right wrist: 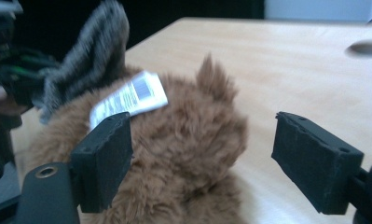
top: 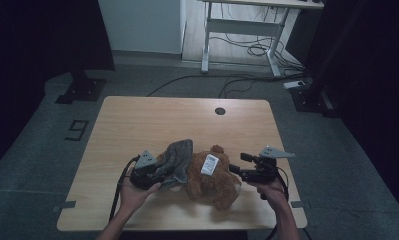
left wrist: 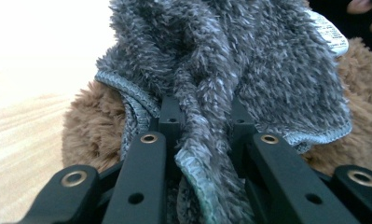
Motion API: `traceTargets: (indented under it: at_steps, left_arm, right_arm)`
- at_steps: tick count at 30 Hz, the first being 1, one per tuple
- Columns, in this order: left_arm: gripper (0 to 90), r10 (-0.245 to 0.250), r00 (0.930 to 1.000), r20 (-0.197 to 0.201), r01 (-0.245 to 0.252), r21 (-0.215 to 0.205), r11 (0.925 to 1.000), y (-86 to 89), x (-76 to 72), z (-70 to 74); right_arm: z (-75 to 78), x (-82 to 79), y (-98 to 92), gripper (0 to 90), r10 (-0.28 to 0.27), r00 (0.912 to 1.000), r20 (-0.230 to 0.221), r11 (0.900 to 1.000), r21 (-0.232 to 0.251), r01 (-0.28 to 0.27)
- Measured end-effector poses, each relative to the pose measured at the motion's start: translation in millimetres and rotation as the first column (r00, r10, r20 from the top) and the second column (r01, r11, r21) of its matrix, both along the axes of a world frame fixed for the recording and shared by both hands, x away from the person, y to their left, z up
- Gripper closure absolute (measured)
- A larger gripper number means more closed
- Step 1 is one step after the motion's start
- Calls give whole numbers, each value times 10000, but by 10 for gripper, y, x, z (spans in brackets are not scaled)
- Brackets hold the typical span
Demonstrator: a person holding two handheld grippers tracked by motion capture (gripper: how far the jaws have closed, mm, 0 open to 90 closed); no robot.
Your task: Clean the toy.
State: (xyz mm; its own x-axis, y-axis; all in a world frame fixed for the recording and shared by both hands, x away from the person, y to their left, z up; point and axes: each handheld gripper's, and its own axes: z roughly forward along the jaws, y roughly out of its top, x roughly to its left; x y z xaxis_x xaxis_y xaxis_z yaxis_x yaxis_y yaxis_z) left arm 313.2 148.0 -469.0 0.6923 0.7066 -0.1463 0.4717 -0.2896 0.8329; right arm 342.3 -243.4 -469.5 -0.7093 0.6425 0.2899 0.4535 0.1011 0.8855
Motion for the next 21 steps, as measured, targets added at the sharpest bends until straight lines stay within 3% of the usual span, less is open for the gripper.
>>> traceTargets:
  at_steps: [5,12,16,21]
  left_arm:
    - [738,-72,10000,-60,71,-56,10000,39,-81,-22]
    - [737,-160,9997,-202,156,-224,9996,94,-167,-63]
    - [737,-159,9997,-181,156,-167,9997,94,-218,-85]
    - [737,-175,9997,-184,172,-169,9997,102,-231,-104]
  right_arm:
    - [-291,2,241,144,731,9945,-754,9969,-223,-749]
    - [-381,-40,360,141,1313,9860,-1026,9899,-396,-1359]
    - [-478,-74,459,205,1812,9751,-1280,9783,-779,-1921]
    - [-541,-136,531,342,1836,9766,-1116,9716,-1302,-1976]
